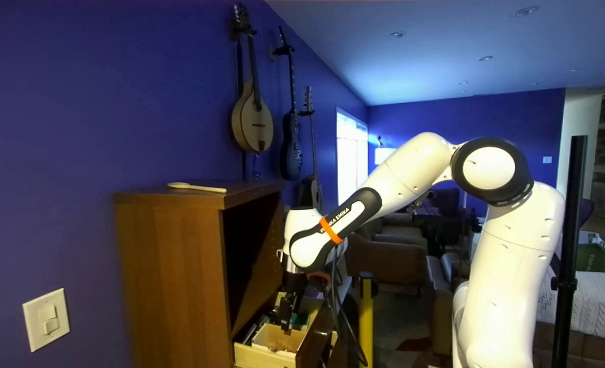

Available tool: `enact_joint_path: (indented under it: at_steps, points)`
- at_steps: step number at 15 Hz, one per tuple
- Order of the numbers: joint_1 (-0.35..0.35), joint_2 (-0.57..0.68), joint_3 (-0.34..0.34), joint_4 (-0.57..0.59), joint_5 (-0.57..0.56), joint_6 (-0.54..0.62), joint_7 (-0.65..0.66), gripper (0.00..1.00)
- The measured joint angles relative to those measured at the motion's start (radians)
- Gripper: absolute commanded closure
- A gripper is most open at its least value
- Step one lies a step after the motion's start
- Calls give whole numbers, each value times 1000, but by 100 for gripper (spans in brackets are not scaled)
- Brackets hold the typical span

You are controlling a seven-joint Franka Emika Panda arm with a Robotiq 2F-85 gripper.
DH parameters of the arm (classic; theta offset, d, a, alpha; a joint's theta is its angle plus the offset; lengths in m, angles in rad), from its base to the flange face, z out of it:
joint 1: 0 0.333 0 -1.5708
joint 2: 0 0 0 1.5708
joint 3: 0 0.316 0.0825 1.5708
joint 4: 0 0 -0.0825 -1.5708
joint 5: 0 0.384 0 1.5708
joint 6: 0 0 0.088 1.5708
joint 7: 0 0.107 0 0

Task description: Move the small box to the shelf above it

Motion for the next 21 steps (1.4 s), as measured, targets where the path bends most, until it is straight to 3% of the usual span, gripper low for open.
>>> enact_joint_path:
  at_steps: [10,12,17,21]
  points:
    - [9,76,2,8,28,-6,-31,96]
    - [5,67,0,17,28,-9,-31,100]
    - [-19,-5,-30,43,31,-107,-56,100]
    - [-23,-60,-73,64,109,-136,-89,100]
